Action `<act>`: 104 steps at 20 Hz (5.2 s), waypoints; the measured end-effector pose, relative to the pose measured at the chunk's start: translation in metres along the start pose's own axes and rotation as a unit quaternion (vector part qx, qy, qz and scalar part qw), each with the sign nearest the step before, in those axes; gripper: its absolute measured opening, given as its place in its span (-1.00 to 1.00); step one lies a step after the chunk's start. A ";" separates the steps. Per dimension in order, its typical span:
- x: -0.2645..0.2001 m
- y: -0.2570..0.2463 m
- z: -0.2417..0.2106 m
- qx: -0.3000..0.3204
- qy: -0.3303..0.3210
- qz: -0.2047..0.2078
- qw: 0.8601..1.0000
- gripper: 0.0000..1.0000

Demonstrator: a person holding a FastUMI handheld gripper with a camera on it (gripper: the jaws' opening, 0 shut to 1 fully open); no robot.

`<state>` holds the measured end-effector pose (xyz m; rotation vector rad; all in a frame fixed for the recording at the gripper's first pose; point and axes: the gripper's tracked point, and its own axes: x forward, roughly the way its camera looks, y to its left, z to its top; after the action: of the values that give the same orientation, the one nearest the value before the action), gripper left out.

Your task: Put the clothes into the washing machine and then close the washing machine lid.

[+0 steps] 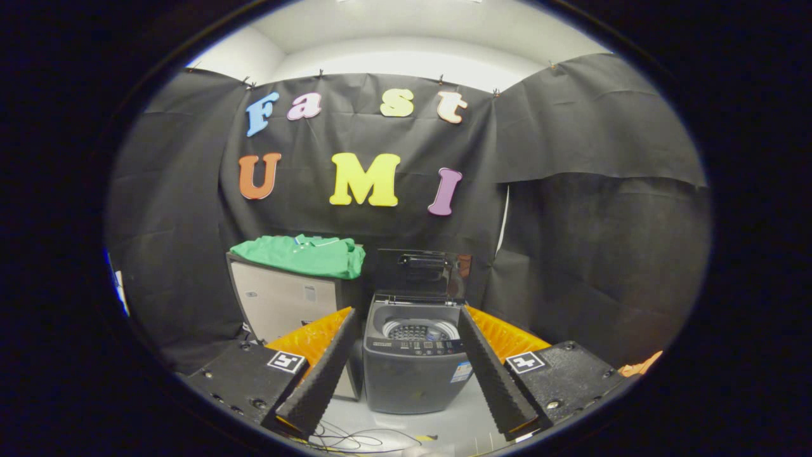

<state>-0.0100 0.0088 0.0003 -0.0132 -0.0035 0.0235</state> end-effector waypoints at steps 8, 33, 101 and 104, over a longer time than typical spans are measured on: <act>-0.003 0.001 0.001 0.002 0.005 -0.008 1.000 1.00; 0.291 0.170 0.139 0.046 0.082 0.079 0.992 1.00; 0.301 0.178 0.181 0.072 0.080 0.160 0.981 -0.88; 0.278 0.120 0.210 0.076 0.050 0.143 0.986 -0.88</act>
<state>0.2644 0.1385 0.2094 0.1383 0.1008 0.3102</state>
